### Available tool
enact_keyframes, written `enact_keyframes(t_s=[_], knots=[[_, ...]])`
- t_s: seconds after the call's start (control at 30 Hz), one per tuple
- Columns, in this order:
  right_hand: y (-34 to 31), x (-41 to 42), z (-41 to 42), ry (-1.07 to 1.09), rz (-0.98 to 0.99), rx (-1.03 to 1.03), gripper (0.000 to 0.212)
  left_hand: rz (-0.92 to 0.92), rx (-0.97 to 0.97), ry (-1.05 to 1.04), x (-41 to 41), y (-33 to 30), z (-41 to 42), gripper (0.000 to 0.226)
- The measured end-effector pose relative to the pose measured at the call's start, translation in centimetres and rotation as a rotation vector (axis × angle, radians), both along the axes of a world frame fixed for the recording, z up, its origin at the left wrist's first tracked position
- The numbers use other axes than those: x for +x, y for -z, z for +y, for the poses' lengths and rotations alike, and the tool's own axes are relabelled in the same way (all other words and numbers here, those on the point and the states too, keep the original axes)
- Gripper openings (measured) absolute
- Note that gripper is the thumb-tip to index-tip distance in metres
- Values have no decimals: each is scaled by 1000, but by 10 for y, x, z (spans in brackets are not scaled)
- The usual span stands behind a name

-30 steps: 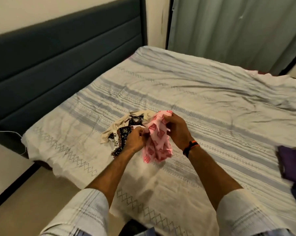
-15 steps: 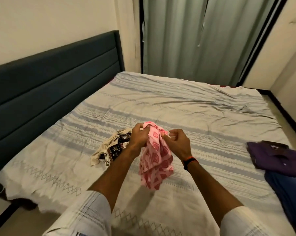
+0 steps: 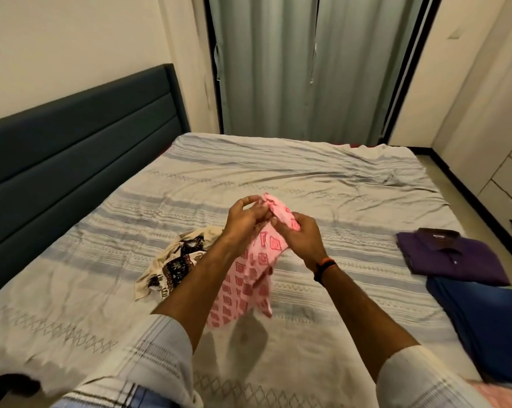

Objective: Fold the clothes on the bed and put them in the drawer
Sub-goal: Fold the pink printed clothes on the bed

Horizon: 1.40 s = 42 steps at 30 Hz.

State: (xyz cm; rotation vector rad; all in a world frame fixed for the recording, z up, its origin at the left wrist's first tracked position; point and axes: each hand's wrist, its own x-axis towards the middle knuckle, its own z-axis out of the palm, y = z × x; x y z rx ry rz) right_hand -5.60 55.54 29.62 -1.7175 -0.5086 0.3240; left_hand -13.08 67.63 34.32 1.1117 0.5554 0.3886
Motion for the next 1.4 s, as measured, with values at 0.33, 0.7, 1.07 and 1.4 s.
enact_keyframes(t_s=[0.33, 0.7, 1.07, 1.4], knots=[[-29, 83, -49, -103, 420, 299, 20, 147, 606, 159, 59, 7, -62, 66], [-36, 156, -102, -231, 330, 175, 75, 169, 625, -53, 127, 7, -95, 21], [-36, 188, -125, -61, 136, -38, 28, 89, 478, -31, 160, -6, -88, 15], [-41, 213, -138, 274, -130, -224, 27, 257, 592, -290, 151, -17, -49, 21]])
